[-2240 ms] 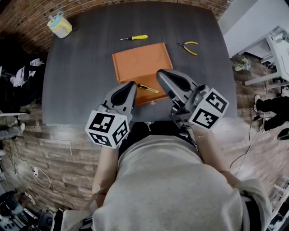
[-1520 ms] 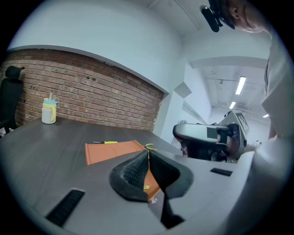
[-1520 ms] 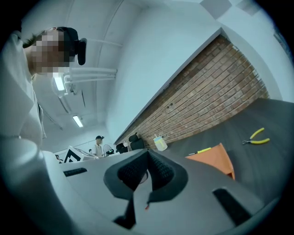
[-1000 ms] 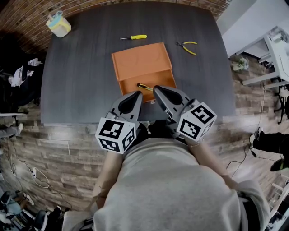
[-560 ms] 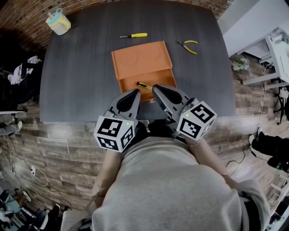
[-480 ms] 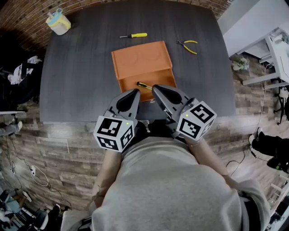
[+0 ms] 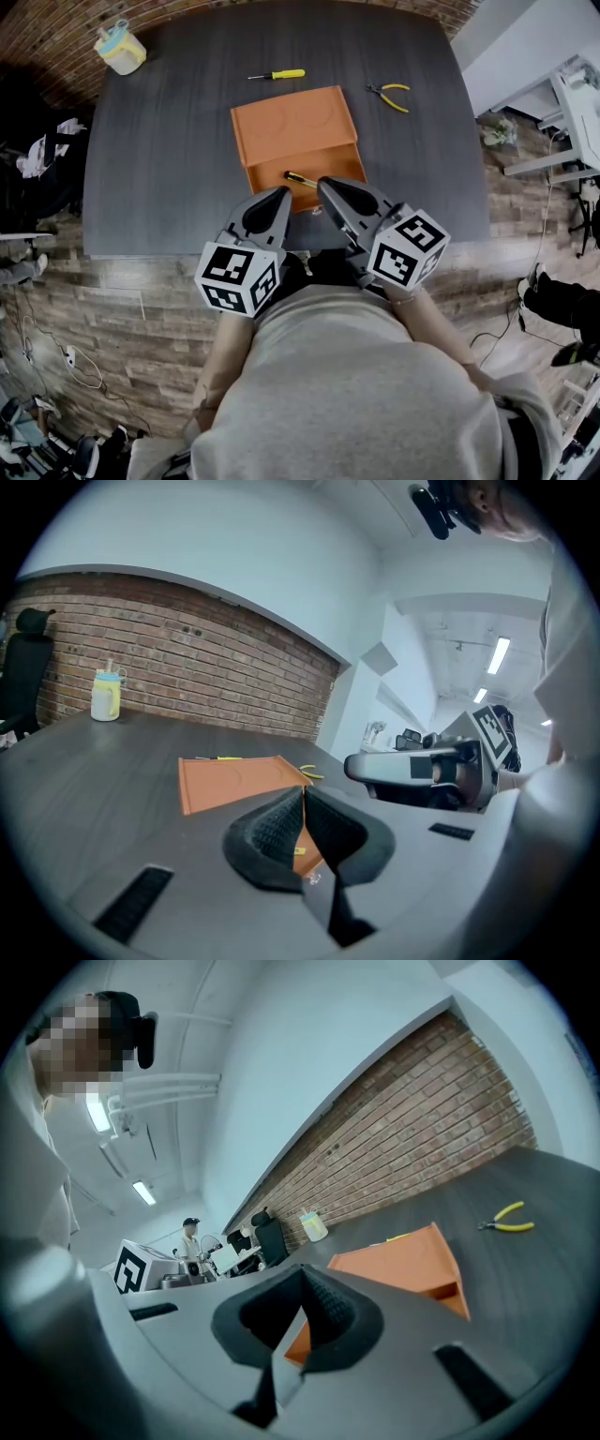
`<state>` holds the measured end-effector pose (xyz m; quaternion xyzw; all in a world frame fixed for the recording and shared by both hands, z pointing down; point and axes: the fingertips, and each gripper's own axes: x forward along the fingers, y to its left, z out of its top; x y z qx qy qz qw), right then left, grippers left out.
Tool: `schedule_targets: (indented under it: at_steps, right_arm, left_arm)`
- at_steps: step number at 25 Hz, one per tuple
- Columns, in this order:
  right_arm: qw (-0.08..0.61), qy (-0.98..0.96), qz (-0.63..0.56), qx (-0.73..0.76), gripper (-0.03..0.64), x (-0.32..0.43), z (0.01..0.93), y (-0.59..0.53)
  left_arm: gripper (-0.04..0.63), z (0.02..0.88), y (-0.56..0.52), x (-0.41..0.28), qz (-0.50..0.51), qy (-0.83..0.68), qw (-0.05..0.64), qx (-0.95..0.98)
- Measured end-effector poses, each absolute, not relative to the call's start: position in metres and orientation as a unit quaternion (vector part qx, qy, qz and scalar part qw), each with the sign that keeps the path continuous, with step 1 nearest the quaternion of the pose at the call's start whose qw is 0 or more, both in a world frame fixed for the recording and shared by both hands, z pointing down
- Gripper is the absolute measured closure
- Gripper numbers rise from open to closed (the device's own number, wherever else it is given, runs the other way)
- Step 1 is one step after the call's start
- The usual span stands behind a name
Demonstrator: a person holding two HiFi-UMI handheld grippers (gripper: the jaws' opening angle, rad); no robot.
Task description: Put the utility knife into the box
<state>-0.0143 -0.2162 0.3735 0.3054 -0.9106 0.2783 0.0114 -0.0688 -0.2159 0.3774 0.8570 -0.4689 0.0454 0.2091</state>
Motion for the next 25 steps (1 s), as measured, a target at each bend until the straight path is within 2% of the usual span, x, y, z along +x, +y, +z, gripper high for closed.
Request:
schedule_targets:
  at_steps: [25]
  right_arm:
    - [0.012, -0.91, 0.278, 0.309, 0.611, -0.0144, 0.3742, -0.216]
  left_arm:
    - [0.572, 0.3769, -0.2155, -0.068, 0.046, -0.462, 0.207, 0.861]
